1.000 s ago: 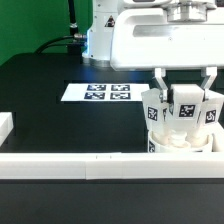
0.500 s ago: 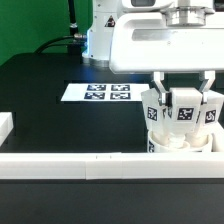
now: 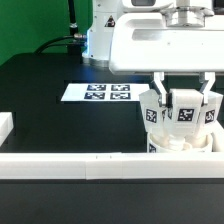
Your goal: Assemble stool
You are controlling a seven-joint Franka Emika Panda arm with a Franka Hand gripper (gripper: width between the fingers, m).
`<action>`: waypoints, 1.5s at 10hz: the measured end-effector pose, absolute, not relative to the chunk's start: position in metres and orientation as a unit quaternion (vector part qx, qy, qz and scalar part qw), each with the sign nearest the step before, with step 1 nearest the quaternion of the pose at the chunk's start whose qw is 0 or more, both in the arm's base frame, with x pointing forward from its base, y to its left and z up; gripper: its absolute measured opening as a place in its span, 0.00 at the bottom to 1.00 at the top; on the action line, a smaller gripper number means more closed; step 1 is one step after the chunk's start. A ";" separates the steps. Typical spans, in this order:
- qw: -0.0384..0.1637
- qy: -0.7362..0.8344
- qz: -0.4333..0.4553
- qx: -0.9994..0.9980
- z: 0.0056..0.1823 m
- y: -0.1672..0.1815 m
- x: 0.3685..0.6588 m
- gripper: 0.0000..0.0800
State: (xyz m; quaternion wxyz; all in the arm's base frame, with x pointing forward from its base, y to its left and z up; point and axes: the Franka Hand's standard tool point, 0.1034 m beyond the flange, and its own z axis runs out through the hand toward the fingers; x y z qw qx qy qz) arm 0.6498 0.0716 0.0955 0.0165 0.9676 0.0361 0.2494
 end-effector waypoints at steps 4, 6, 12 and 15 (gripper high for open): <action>0.014 0.039 0.248 0.968 0.096 0.078 0.650 0.42; 0.015 0.039 0.248 0.968 0.096 0.077 0.649 0.42; 0.008 0.034 0.244 0.969 0.099 0.087 0.646 0.42; 0.008 0.034 0.244 0.969 0.101 0.087 0.646 0.42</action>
Offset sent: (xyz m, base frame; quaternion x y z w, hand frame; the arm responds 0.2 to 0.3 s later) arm 0.0017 0.0072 0.0055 -0.0094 -0.0144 0.0003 0.9999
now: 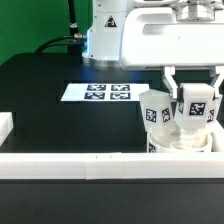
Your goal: Assemble stool
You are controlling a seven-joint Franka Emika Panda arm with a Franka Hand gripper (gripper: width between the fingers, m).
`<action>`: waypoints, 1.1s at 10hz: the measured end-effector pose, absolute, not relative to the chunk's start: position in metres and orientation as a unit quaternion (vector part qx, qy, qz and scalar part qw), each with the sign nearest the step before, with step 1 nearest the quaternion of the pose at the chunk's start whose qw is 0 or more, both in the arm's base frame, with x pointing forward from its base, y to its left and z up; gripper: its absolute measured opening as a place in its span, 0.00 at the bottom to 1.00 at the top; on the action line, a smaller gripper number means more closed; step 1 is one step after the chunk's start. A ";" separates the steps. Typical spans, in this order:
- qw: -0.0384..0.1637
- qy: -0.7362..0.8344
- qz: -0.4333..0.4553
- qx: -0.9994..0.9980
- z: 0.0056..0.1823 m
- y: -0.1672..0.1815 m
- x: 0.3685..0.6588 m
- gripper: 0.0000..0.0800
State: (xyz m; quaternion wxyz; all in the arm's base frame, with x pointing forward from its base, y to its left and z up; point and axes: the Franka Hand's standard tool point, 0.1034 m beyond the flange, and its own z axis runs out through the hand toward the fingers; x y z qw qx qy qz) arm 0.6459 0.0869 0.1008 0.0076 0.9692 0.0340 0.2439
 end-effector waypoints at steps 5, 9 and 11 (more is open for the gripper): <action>0.012 0.031 0.240 0.970 0.093 0.078 0.643 0.42; 0.014 0.033 0.233 0.972 0.083 0.079 0.639 0.42; 0.014 0.034 0.235 0.971 0.080 0.080 0.639 0.42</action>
Offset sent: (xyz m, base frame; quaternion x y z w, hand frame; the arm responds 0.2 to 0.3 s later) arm -0.0033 -0.0079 -0.0035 0.0108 -0.0060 0.0036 0.9999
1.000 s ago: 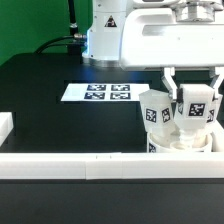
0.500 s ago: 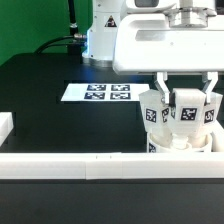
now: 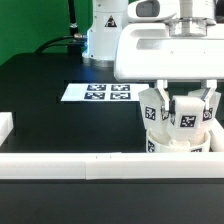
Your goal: Assemble stool
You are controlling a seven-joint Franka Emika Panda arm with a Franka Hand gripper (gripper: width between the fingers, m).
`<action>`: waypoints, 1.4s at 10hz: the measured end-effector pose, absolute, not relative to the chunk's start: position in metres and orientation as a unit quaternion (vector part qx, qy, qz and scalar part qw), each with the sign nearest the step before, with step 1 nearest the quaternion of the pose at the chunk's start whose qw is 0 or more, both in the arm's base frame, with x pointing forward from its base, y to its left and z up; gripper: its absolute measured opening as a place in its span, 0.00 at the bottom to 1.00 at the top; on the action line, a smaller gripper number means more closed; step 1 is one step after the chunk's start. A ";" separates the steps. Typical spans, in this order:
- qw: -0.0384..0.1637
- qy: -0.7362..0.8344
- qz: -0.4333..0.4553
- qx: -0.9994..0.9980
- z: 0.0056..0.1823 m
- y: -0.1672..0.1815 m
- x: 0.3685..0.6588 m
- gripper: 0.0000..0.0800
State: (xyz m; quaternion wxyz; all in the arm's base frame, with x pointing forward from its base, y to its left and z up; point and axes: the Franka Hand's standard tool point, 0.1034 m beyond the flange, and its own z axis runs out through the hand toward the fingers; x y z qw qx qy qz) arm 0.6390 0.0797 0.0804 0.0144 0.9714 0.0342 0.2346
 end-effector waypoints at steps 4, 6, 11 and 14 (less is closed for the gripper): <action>0.016 0.035 0.244 0.969 0.080 0.079 0.641 0.63; 0.015 0.033 0.239 0.970 0.085 0.077 0.643 0.77; 0.012 0.034 0.235 0.971 0.106 0.067 0.652 0.81; 0.007 0.035 0.204 0.978 0.100 0.070 0.649 0.81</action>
Offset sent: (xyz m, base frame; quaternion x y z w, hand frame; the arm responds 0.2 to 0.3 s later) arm 0.0000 0.0000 0.0000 0.0000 0.0000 0.0000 1.0000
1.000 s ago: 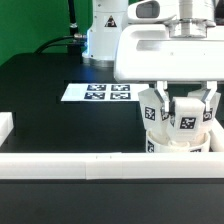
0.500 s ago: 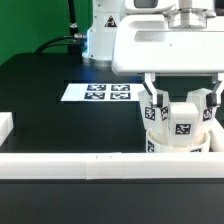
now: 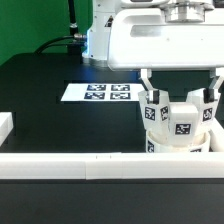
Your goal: Assemble stool
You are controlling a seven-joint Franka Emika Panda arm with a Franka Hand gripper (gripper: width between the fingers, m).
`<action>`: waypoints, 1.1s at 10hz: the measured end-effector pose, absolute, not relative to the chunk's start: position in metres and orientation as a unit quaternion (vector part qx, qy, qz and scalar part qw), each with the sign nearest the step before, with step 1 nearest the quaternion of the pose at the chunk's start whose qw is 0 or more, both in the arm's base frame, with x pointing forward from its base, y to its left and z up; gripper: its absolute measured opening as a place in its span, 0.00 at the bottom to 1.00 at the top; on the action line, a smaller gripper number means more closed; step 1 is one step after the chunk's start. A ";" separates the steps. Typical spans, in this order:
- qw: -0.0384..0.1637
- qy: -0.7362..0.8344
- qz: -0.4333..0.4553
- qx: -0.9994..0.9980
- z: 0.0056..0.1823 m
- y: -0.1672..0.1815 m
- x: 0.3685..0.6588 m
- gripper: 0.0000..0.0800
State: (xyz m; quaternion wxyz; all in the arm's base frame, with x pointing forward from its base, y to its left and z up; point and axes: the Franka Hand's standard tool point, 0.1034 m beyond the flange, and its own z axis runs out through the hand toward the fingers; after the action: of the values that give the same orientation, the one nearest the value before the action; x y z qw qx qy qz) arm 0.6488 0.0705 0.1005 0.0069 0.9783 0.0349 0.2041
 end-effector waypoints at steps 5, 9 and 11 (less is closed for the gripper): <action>-0.028 -0.010 0.025 0.999 0.100 0.085 0.644 0.81; -0.028 -0.011 0.015 0.999 0.096 0.079 0.648 0.81; -0.026 -0.012 0.024 0.999 0.092 0.076 0.651 0.81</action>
Offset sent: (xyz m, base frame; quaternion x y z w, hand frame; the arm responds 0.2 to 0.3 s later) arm 0.0150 0.0271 0.0016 0.0509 -0.2663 0.0180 0.9624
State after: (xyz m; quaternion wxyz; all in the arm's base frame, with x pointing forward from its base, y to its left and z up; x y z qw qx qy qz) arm 0.6506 0.0756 0.0923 -0.0259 0.9993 -0.0125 0.0238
